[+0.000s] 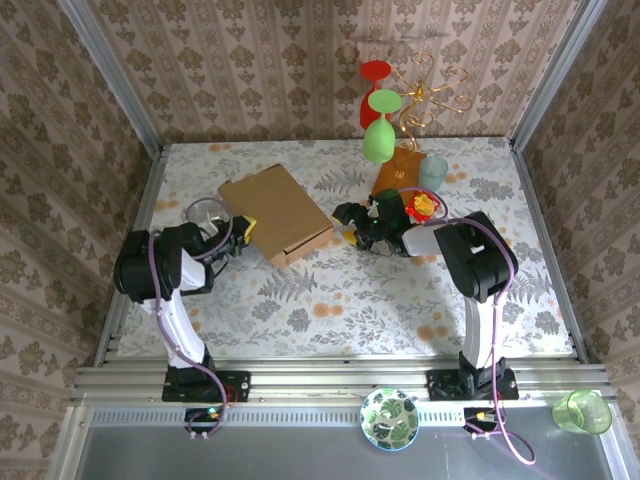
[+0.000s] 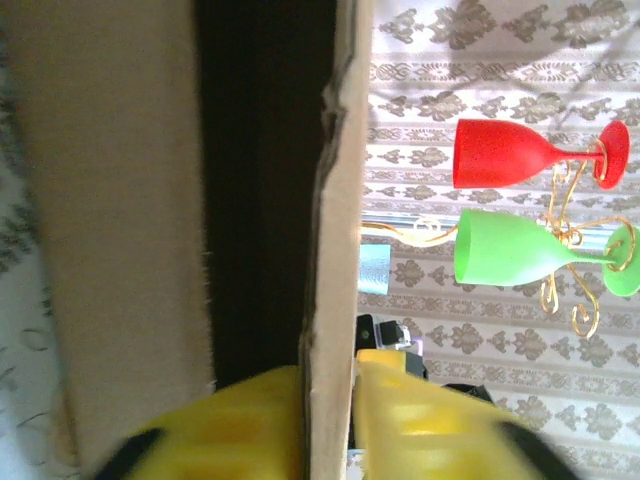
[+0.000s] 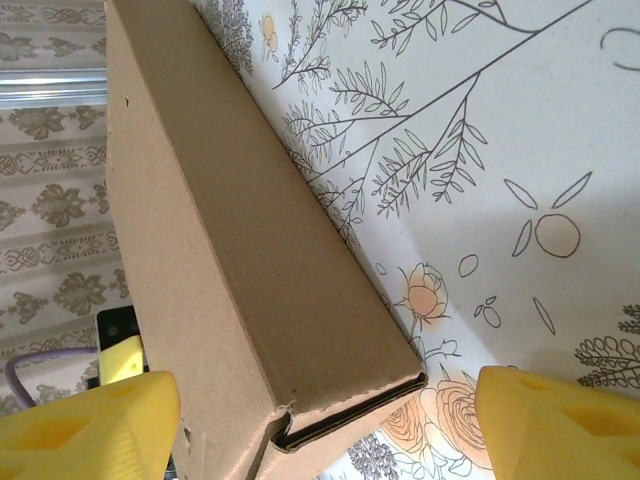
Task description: Fold the paper box
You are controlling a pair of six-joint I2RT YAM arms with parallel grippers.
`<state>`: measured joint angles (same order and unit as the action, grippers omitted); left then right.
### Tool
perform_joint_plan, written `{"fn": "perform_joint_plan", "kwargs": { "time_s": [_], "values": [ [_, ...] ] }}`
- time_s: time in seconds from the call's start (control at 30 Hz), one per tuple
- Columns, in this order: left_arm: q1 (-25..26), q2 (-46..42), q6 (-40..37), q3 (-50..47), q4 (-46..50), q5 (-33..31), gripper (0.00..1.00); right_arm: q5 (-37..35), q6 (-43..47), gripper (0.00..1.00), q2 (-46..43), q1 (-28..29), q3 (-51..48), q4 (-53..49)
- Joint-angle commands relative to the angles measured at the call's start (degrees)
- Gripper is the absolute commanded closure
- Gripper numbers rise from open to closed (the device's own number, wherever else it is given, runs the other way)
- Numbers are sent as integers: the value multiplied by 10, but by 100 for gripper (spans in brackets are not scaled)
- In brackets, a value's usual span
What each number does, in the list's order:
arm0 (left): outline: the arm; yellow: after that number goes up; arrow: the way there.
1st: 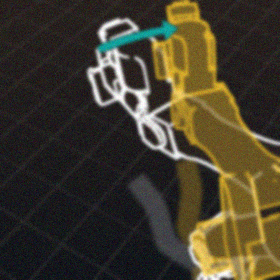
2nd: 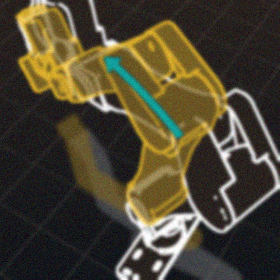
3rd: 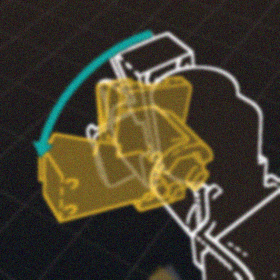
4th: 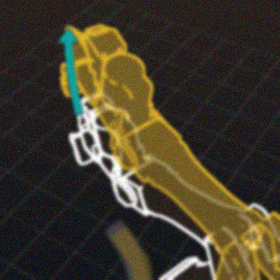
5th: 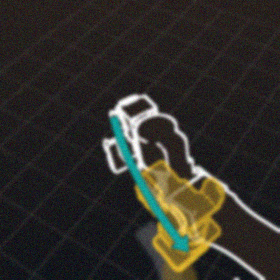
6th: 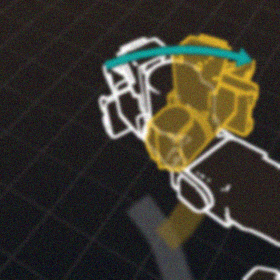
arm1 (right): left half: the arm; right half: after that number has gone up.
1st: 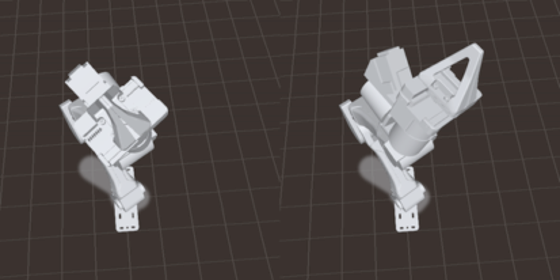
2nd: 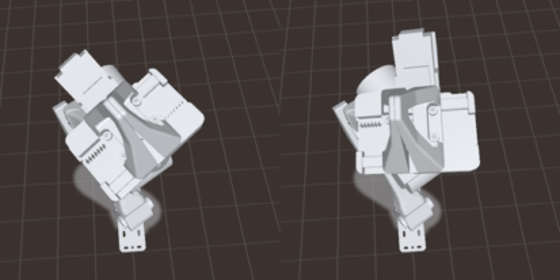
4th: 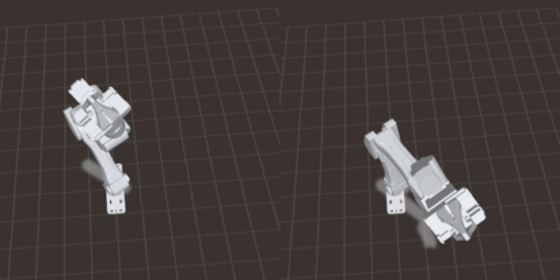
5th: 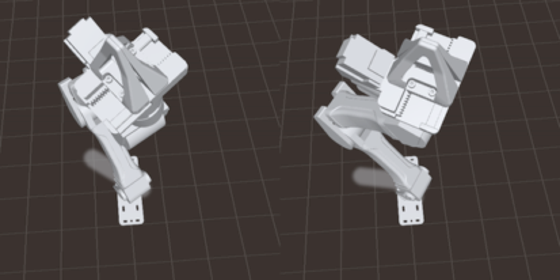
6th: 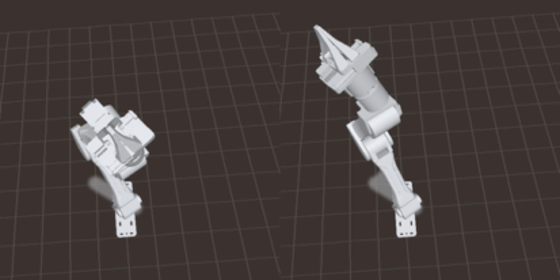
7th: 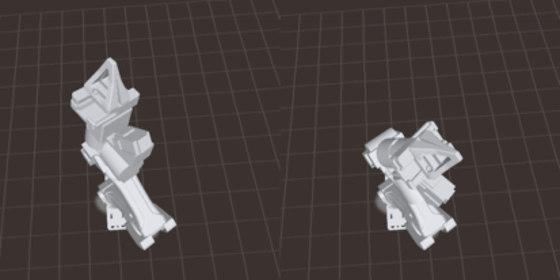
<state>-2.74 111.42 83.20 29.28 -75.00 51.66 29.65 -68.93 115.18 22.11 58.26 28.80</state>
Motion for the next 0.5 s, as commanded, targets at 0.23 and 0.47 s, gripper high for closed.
{"fn": "perform_joint_plan", "kwargs": {
  "time_s": [0.23,0.47],
  "values": [
    [0,37,3,4,1,-21,59,12,11,22,-9,4,18,-22],
    [12,70,-2,17,1,-29,100,25,5,22,5,6,31,-35]
  ]
}}
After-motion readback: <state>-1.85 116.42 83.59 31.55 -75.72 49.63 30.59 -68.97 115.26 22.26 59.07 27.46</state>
